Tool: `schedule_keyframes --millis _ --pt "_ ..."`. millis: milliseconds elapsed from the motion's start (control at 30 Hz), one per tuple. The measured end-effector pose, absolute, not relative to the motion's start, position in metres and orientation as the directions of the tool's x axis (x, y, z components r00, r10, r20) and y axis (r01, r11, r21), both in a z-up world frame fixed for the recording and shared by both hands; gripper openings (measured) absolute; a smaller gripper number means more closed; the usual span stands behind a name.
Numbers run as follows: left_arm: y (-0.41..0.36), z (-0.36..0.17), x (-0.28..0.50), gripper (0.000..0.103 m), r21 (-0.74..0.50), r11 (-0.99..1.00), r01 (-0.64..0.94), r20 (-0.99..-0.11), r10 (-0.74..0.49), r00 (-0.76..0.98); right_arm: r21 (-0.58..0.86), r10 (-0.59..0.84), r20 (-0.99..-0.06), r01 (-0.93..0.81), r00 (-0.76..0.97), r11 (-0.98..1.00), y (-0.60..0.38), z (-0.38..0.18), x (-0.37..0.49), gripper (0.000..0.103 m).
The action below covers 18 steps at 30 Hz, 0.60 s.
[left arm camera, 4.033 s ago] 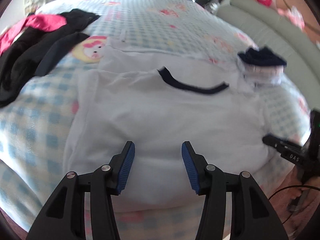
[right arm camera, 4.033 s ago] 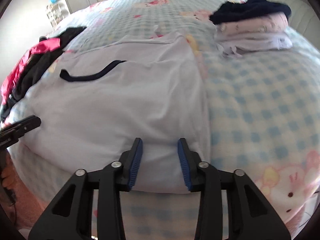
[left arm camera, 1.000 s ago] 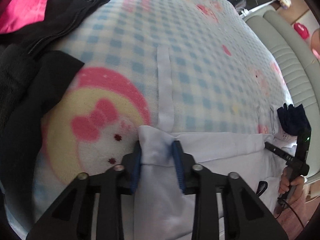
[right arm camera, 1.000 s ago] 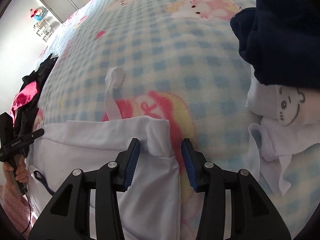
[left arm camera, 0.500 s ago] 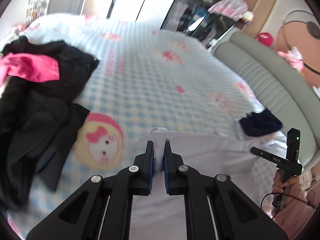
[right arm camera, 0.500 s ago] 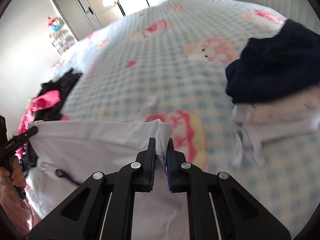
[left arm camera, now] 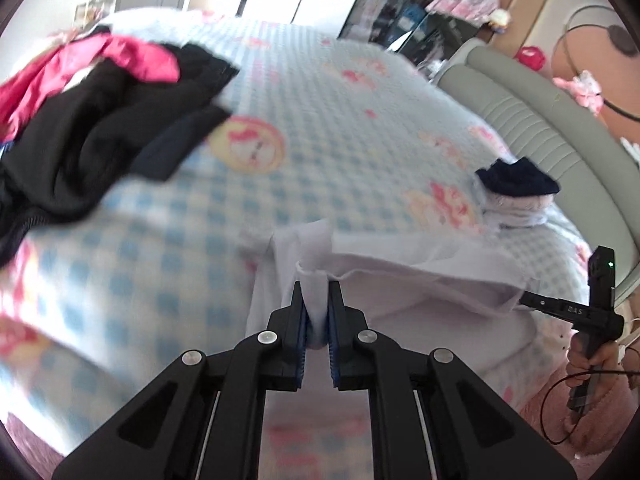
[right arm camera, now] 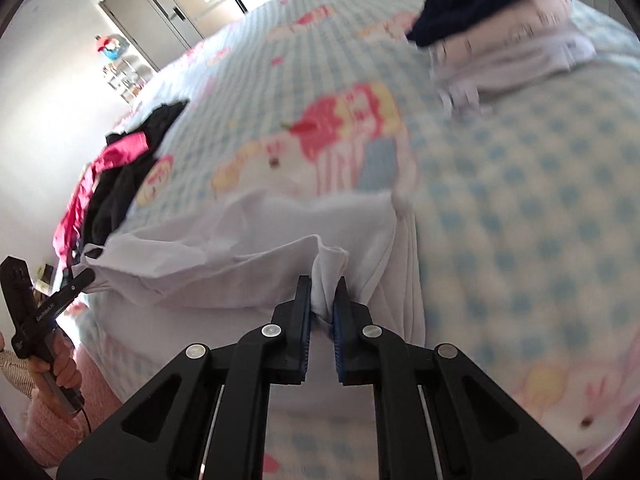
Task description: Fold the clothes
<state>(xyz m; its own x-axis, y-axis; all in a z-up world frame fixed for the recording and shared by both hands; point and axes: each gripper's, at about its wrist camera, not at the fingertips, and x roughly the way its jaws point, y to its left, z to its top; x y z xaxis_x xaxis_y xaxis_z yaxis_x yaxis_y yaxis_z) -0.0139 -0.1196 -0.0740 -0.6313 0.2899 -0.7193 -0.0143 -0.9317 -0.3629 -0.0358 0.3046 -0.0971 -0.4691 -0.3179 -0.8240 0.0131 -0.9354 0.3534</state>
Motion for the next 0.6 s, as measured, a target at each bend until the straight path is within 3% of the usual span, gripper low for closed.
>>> schedule_keyframes --millis 200,267,400,600 --pt "-0.140 -0.074 0.002 0.014 -0.458 -0.889 0.026 -0.693 0.338 -0.636 0.332 -0.309 -0.839 0.028 -0.448 -0.943 0.301 -0.088 -0.016 0.012" --pt "-0.152 -0.068 0.011 0.028 -0.526 -0.850 0.034 -0.647 0.374 -0.664 0.336 -0.313 -0.823 0.037 -0.474 -0.941 0.305 -0.074 -0.007 0.016" --pt "-0.172 -0.058 0.019 0.032 -0.633 -0.773 0.040 -0.560 0.421 -0.714 0.336 -0.313 -0.794 0.054 -0.521 -0.940 0.311 -0.051 0.003 0.024" --pt "-0.148 -0.062 -0.002 0.032 -0.551 -0.833 0.039 -0.644 0.395 -0.656 0.339 -0.299 -0.778 0.032 -0.552 -0.940 0.310 -0.043 -0.009 0.025"
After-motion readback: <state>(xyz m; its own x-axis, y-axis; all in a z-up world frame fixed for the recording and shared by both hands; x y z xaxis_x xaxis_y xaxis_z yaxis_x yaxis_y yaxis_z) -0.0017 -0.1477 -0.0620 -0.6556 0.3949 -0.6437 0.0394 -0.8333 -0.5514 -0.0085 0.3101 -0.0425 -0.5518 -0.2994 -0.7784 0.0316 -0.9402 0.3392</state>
